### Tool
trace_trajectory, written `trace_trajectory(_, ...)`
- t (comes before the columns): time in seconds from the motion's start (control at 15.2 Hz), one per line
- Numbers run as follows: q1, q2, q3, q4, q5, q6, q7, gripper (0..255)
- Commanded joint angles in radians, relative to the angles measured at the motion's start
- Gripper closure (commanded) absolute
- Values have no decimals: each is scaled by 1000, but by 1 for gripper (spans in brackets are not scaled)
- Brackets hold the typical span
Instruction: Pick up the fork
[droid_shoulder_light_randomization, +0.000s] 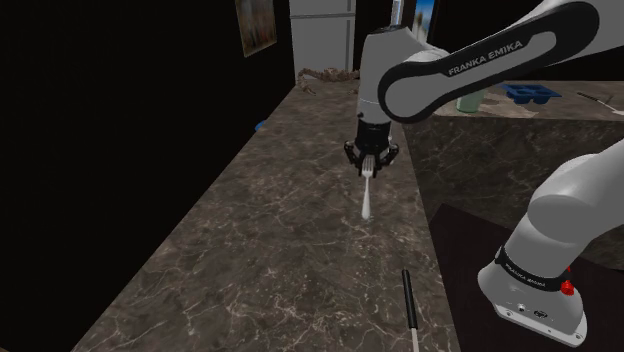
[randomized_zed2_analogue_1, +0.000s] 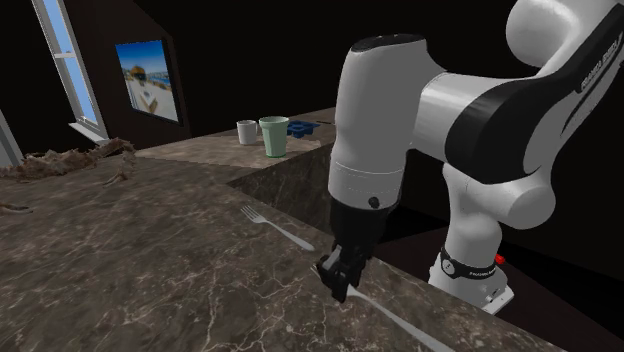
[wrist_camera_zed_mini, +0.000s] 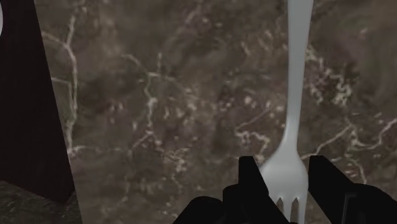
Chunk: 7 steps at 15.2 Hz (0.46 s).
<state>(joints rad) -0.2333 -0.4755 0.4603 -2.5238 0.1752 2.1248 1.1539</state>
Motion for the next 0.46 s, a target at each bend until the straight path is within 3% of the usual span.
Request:
trace_trajectory(0.0, 1, -14, -7, 20, 0, -35, -3, 255)
trace_trajectory(0.4, 1, -33, -20, 62, -3, -96, -7, 255)
